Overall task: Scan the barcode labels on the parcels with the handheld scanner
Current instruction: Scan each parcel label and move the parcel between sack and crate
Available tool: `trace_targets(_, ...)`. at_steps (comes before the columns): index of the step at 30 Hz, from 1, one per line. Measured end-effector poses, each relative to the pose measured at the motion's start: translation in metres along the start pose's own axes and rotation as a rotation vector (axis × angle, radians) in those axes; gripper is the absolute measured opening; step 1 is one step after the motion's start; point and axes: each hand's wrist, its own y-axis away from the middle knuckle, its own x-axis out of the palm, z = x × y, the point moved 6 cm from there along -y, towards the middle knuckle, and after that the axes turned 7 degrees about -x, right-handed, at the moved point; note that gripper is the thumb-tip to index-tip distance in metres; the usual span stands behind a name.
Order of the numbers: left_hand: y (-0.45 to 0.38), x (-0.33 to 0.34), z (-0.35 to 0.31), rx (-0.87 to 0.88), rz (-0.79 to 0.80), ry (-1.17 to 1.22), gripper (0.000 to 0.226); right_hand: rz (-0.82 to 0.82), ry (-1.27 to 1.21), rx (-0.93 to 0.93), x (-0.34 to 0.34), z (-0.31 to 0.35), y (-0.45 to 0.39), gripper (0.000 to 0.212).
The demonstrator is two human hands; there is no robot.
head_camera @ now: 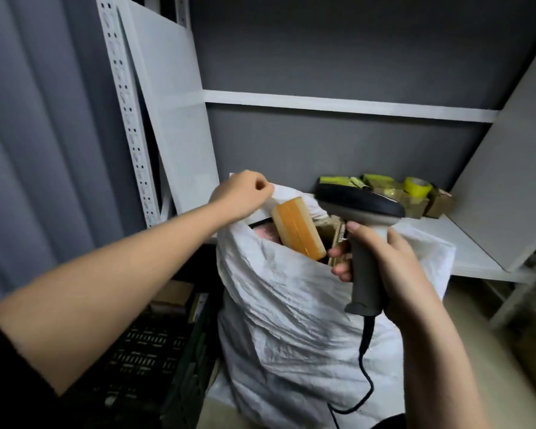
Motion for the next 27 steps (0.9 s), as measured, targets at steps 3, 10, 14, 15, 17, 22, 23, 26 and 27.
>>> trace_targets(3,0.004,-0.045,0.077,-0.144,-0.101,0.107,0.023,0.177,-0.001,0.055,0.059,-0.009,0.001,0.02)
trace_targets(10,0.028,-0.07,0.268,-0.469,-0.034,-0.135,0.025,0.437,0.113,0.211,0.194,-0.097,-0.001,0.016)
trace_targets(14,0.039,-0.025,0.341,-0.551,0.218,-0.196,0.062,0.338,0.156,0.295,0.228,-0.176,-0.022,0.02)
trace_targets(15,0.04,-0.011,0.355,-0.564,0.267,-0.226,0.068,0.305,0.159,0.305,0.232,-0.195,-0.027,0.019)
trace_targets(17,0.039,0.022,0.382,-0.59,0.376,-0.262,0.076,0.246,0.163,0.331,0.239,-0.231,-0.039,0.018)
trace_targets(22,0.023,0.131,0.433,-0.554,0.616,-0.29,0.08,0.141,0.17,0.383,0.252,-0.309,-0.067,0.02)
trace_targets(23,0.018,0.154,0.445,-0.541,0.653,-0.281,0.079,0.117,0.174,0.385,0.254,-0.322,-0.073,0.022)
trace_targets(26,0.012,0.222,0.467,-0.459,0.733,-0.357,0.081,0.074,0.225,0.388,0.26,-0.357,-0.086,0.024)
trace_targets(27,0.011,0.243,0.473,-0.427,0.761,-0.407,0.083,0.077,0.229,0.392,0.262,-0.367,-0.091,0.022)
